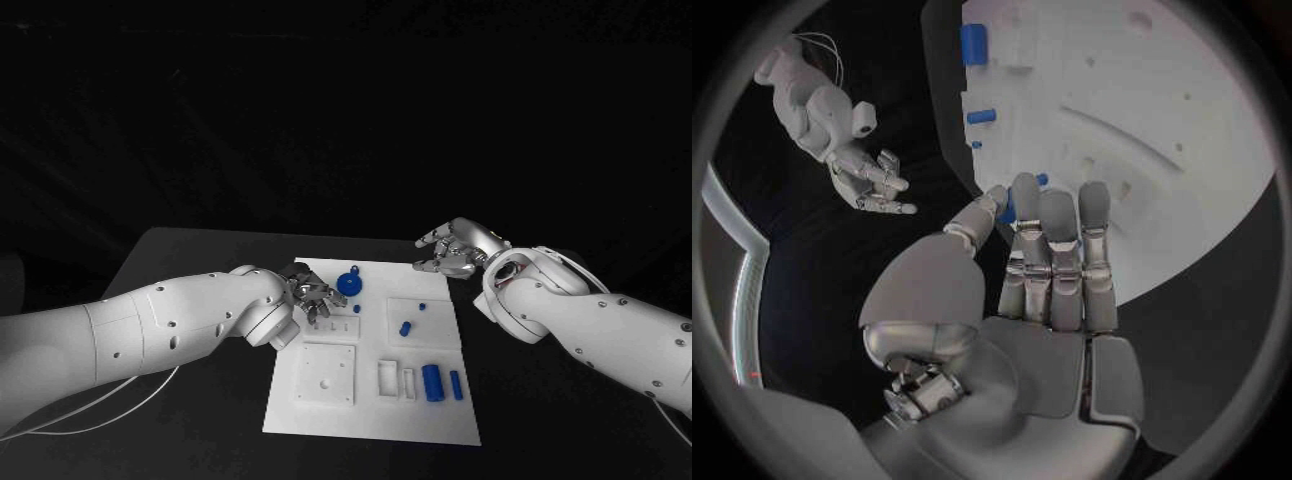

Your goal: Assemble the parts on the task board

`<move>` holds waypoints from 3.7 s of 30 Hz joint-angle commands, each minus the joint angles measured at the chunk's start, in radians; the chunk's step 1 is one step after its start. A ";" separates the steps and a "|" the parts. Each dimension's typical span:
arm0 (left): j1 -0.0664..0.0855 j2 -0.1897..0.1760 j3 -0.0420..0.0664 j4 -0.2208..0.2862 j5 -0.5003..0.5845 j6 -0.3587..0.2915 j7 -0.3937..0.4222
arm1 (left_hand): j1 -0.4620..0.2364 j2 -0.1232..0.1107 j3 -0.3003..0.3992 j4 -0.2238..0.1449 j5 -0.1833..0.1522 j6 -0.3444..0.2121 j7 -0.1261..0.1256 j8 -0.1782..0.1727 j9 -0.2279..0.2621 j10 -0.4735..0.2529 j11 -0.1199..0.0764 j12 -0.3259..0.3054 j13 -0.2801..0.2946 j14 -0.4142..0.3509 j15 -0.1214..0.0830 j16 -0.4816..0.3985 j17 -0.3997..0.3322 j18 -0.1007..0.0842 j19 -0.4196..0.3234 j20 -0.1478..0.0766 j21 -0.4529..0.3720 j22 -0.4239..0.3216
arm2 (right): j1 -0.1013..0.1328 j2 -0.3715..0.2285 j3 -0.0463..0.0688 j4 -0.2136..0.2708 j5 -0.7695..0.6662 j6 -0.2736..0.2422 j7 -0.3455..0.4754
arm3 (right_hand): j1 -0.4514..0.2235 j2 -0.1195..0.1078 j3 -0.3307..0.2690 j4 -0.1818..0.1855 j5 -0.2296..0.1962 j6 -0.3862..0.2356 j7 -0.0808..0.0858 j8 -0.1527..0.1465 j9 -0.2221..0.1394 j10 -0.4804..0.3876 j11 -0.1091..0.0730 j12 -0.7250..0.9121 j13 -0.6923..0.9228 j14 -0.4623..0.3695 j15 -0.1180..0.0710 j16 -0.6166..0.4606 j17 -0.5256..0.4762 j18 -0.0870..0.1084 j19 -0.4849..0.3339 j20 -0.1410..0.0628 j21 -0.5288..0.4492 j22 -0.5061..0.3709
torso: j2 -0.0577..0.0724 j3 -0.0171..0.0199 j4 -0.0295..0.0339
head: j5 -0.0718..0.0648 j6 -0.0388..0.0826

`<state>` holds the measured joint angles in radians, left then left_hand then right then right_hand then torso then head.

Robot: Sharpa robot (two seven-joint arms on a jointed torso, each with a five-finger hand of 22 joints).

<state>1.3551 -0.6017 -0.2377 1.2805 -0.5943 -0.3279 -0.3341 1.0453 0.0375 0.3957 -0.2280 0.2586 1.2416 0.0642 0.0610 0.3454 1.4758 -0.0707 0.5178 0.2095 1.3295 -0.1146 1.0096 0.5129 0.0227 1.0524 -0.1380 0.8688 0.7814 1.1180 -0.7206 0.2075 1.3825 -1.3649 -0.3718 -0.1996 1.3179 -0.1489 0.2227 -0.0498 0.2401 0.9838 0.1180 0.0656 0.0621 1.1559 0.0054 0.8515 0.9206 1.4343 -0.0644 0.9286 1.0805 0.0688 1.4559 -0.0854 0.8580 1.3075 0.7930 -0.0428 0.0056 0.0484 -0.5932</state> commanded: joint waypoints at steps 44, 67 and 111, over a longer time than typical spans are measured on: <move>-0.049 0.041 -0.005 -0.044 -0.300 0.039 -0.134 | -0.086 0.004 0.102 -0.013 -0.046 0.186 -0.111 0.011 0.318 0.040 -0.019 0.086 0.053 0.010 -0.012 0.072 0.002 -0.022 0.079 -0.008 -0.184 0.291 | -0.005 -0.006 0.001 0.005 0.023 0.050 -0.002 | -0.013 -0.002 0.021 -0.009 0.028 0.026 -0.001 -0.003 0.000 -0.009 0.000 0.002 -0.004 -0.006 0.001 -0.006 -0.004 0.010 -0.002 0.004 -0.011 0.105 | -0.008 0.0051 0.0030 | 0.003 -0.040; -0.056 0.065 -0.005 -0.057 -0.326 0.095 -0.156 | -0.096 0.009 0.101 -0.006 -0.044 0.192 -0.117 0.011 0.395 0.039 -0.023 0.124 0.077 0.003 -0.015 0.124 -0.001 -0.023 0.126 -0.009 -0.294 0.459 | -0.008 -0.004 0.001 0.003 0.023 0.057 -0.003 | -0.019 -0.002 0.024 -0.009 0.032 0.030 -0.001 -0.004 0.001 -0.009 0.000 0.003 -0.004 -0.006 0.001 -0.006 -0.004 0.010 -0.002 0.004 -0.012 0.105 | -0.008 0.0055 0.0019 | -0.001 -0.041; -0.059 0.073 -0.005 -0.074 -0.407 0.188 -0.180 | -0.096 0.030 0.055 0.043 -0.167 0.201 -0.120 0.012 0.419 0.039 -0.018 0.143 0.087 -0.002 -0.010 0.148 -0.013 -0.023 0.158 -0.002 -0.378 0.542 | -0.014 -0.008 0.001 0.001 0.024 0.060 -0.004 | -0.028 -0.004 0.034 -0.008 0.064 0.035 -0.002 -0.004 0.000 -0.009 -0.002 0.003 -0.005 -0.006 0.000 -0.006 -0.005 0.010 -0.001 0.003 -0.012 0.105 | -0.008 0.0057 0.0031 | -0.007 -0.049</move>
<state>1.3020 -0.5308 -0.2384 1.2080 -0.9944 -0.1974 -0.4941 0.9341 0.0477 0.4527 -0.1898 0.0978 1.2469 0.0589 0.0666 0.7288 1.4758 -0.0724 0.6544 0.2949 1.3315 -0.1248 1.1538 0.5005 0.0076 1.2027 -0.1378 0.4933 1.3079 1.1049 -0.7282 0.2086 1.3831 -1.3397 -0.3240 -0.2054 1.2978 -0.1527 0.2502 -0.0553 0.2984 1.0124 0.1140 0.0657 0.0625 1.1526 0.0020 0.8515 0.9165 1.4344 -0.0644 0.9289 1.0761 0.0688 1.4558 -0.0855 0.8501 1.3080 0.7846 -0.0376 0.0086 0.0425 -0.6411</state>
